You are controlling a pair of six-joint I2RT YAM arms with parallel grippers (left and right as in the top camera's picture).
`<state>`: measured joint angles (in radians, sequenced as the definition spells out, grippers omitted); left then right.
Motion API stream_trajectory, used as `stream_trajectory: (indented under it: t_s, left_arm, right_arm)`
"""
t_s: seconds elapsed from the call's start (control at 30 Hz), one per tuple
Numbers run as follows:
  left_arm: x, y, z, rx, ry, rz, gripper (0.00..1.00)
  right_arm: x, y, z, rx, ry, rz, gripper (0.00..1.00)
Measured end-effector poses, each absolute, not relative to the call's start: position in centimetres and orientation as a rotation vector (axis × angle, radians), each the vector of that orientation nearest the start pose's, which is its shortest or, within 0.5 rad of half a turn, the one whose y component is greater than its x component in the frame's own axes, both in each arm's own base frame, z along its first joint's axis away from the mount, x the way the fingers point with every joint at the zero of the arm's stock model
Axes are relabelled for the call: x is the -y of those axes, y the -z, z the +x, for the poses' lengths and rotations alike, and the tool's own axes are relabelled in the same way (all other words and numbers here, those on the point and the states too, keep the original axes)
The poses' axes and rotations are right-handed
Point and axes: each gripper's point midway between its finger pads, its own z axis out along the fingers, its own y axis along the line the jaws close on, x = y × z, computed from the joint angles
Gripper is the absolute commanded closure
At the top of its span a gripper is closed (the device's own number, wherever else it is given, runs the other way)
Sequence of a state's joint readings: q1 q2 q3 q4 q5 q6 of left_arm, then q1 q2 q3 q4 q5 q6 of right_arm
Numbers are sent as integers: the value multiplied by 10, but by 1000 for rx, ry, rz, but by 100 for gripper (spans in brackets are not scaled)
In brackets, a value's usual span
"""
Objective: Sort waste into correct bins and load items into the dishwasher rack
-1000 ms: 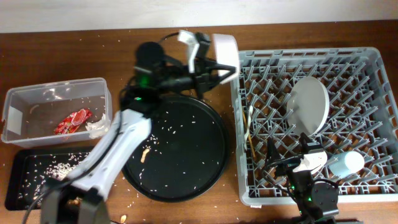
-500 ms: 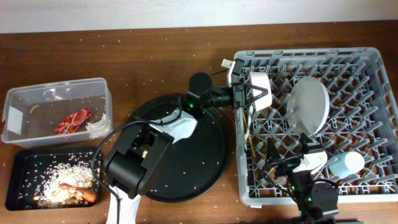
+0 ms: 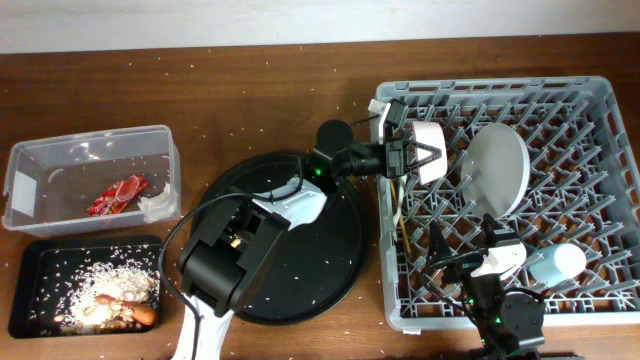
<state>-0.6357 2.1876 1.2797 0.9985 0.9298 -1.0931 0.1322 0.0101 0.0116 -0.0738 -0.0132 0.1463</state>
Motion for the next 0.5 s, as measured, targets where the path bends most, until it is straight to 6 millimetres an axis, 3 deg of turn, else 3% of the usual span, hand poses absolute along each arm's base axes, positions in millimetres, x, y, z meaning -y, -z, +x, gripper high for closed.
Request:
stream_trajectory:
  t_s: [0.03, 0.13, 0.17, 0.2, 0.27, 0.37, 0.4, 0.5]
  left_arm:
    - [436, -187, 358, -1857, 1955, 520, 99]
    - [438, -182, 357, -1872, 1958, 514, 63]
    - [438, -181, 358, -1874, 1954, 510, 19]
    - [436, -181, 360, -1875, 1950, 502, 1]
    - [425, -181, 371, -1873, 1939, 487, 1]
    - [378, -189, 407, -1856, 1941, 407, 1]
    - [353, -189, 425, -1868, 1938, 353, 1]
    - [309, -177, 447, -1978, 1950, 228, 1]
  right_arm:
    - [-35, -159, 244, -1647, -223, 1, 1]
    - [-35, -159, 244, -1647, -223, 1, 1]
    - [-35, -159, 244, -1647, -223, 1, 1]
    - [-35, -159, 244, -1647, -223, 1, 1]
    - [-35, -159, 244, -1647, -223, 1, 1]
    - [-35, -159, 244, -1648, -223, 2, 1]
    - [-35, -159, 244, -1647, -223, 1, 1]
    - [-35, -159, 244, -1648, -223, 1, 1]
